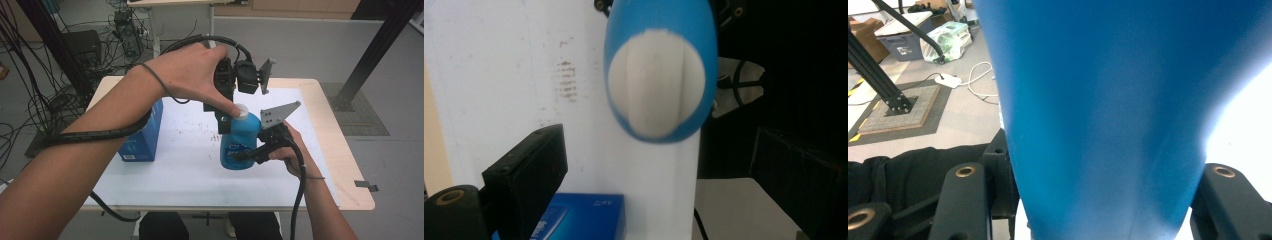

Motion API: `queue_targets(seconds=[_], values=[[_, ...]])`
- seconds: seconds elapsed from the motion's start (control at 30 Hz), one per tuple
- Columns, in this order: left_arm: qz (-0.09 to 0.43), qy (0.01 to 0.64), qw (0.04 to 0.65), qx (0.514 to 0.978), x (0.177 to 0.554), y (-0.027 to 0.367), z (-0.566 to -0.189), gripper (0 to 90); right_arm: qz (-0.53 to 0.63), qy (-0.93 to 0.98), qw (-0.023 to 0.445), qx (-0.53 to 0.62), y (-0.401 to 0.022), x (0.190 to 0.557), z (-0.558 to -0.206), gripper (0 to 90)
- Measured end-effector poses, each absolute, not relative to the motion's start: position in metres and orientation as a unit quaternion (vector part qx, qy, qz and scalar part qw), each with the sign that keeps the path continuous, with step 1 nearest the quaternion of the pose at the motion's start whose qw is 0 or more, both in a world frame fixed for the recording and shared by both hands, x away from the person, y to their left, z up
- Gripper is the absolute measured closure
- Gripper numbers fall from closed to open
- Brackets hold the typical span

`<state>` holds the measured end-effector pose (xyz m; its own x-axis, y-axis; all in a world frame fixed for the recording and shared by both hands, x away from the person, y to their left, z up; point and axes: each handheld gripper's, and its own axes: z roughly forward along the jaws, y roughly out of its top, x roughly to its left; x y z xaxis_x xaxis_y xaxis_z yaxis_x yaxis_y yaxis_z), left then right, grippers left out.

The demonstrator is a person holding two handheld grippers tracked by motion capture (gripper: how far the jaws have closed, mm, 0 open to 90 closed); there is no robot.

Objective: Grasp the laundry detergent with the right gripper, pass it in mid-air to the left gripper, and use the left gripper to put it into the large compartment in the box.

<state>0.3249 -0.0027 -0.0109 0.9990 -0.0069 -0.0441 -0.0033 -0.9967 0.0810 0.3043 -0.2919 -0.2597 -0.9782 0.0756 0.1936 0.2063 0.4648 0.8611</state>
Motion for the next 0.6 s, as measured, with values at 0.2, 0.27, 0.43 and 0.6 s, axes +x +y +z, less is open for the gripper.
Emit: queue_targets(seconds=[0.2, 0.27, 0.43, 0.6], values=[[-0.007, -0.014, 0.037, 0.999, 0.318, -0.014, -0.013, 7.3, -0.509, -0.855, 0.066, -0.075, -0.284, 0.305, -0.259, 42.0], [-0.005, -0.016, 0.034, 0.999, 0.317, -0.017, -0.014, 7.2, -0.509, -0.855, 0.068, -0.073, -0.283, 0.306, -0.259, 42.0], [-0.009, -0.021, 0.029, 0.999, 0.316, -0.023, -0.019, 6.5, -0.511, -0.854, 0.069, -0.07, -0.279, 0.306, -0.259, 42.0], [-0.018, -0.019, 0.022, 0.999, 0.318, -0.026, -0.022, 6.6, -0.51, -0.855, 0.07, -0.07, -0.279, 0.305, -0.259, 42.0]])
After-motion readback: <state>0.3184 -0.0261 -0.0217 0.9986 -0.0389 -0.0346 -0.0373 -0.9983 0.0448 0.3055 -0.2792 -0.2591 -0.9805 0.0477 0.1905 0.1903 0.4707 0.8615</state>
